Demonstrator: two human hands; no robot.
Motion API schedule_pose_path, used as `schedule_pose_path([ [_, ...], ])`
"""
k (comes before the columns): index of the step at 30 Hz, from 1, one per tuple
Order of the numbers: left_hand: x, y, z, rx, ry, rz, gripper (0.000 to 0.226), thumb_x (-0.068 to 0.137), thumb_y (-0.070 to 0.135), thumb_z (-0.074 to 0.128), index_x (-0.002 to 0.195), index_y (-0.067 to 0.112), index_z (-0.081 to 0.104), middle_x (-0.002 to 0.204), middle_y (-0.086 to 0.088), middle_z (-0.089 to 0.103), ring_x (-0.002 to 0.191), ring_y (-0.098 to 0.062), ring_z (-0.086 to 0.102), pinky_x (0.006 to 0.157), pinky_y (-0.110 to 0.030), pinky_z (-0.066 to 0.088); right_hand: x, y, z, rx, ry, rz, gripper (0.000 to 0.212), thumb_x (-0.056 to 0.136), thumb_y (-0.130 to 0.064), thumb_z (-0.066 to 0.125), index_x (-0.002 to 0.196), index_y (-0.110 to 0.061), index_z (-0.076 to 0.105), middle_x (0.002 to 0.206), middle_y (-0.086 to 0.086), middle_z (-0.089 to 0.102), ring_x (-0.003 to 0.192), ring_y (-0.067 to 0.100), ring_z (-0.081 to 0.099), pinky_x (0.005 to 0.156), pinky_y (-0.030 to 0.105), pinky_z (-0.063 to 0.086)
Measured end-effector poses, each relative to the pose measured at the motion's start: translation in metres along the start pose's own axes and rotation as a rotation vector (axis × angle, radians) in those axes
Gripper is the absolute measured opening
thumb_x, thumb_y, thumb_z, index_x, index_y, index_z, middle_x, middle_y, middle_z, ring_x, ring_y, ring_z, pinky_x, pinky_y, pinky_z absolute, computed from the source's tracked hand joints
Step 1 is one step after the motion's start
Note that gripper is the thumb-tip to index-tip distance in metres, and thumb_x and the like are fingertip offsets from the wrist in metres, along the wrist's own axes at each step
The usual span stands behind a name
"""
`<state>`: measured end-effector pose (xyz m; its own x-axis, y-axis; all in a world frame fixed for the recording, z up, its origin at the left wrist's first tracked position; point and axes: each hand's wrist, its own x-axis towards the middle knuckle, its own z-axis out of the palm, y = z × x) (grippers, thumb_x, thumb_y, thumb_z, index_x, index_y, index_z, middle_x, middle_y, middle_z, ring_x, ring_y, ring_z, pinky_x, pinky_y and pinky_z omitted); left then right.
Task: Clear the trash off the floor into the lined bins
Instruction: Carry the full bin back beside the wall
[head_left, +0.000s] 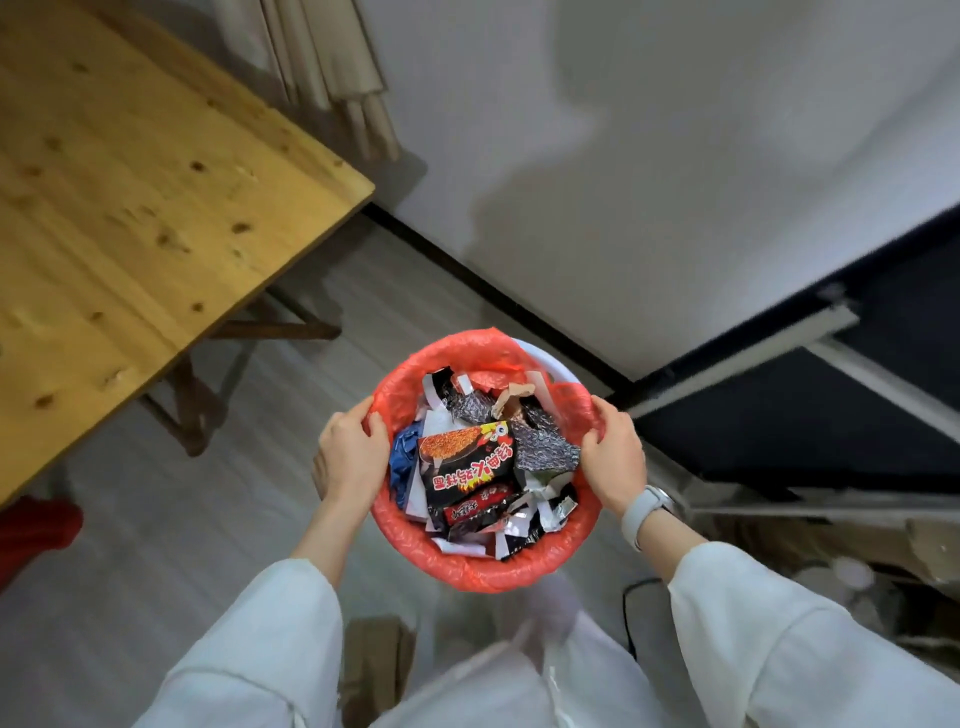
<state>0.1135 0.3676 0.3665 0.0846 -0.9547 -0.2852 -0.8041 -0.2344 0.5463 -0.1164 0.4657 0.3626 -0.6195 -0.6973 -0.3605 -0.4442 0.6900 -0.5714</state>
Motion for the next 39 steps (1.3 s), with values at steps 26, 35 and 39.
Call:
schedule_pose_path([
  [26, 0.477, -0.020, 0.335, -0.186, -0.332, -0.232, 0.028, 0.087, 0.023, 0.051, 0.113, 0.018, 0.059, 0.112, -0.006, 0.064, 0.095, -0.025, 0.060, 0.085, -0.033, 0.049, 0.462, 0.038, 0.303, 0.075, -0.070, 0.173, 0.058, 0.081, 0.010, 0.041, 0.136, -0.007, 0.040, 0.119, 0.023, 0.057, 0.109, 0.037, 0.049, 0.078, 0.016, 0.027],
  [35, 0.515, -0.020, 0.381, -0.174, -0.373, -0.143, 0.039, 0.085, 0.007, 0.052, 0.122, 0.019, 0.055, 0.082, 0.008, 0.056, 0.086, -0.018, 0.054, 0.075, -0.026, 0.042, 0.493, 0.057, 0.340, 0.169, -0.088, 0.246, 0.067, 0.082, 0.010, 0.035, 0.144, -0.013, 0.025, 0.133, 0.022, 0.031, 0.115, 0.034, 0.041, 0.087, 0.017, 0.029],
  [39, 0.514, -0.023, 0.377, -0.013, -0.457, -0.075, 0.042, 0.077, 0.018, 0.054, 0.119, 0.015, 0.053, 0.095, -0.003, 0.062, 0.091, -0.024, 0.058, 0.081, -0.033, 0.048, 0.487, 0.054, 0.333, 0.159, -0.148, 0.235, 0.067, 0.083, 0.007, 0.038, 0.144, -0.014, 0.024, 0.138, 0.019, 0.033, 0.118, 0.036, 0.044, 0.092, 0.028, 0.038],
])
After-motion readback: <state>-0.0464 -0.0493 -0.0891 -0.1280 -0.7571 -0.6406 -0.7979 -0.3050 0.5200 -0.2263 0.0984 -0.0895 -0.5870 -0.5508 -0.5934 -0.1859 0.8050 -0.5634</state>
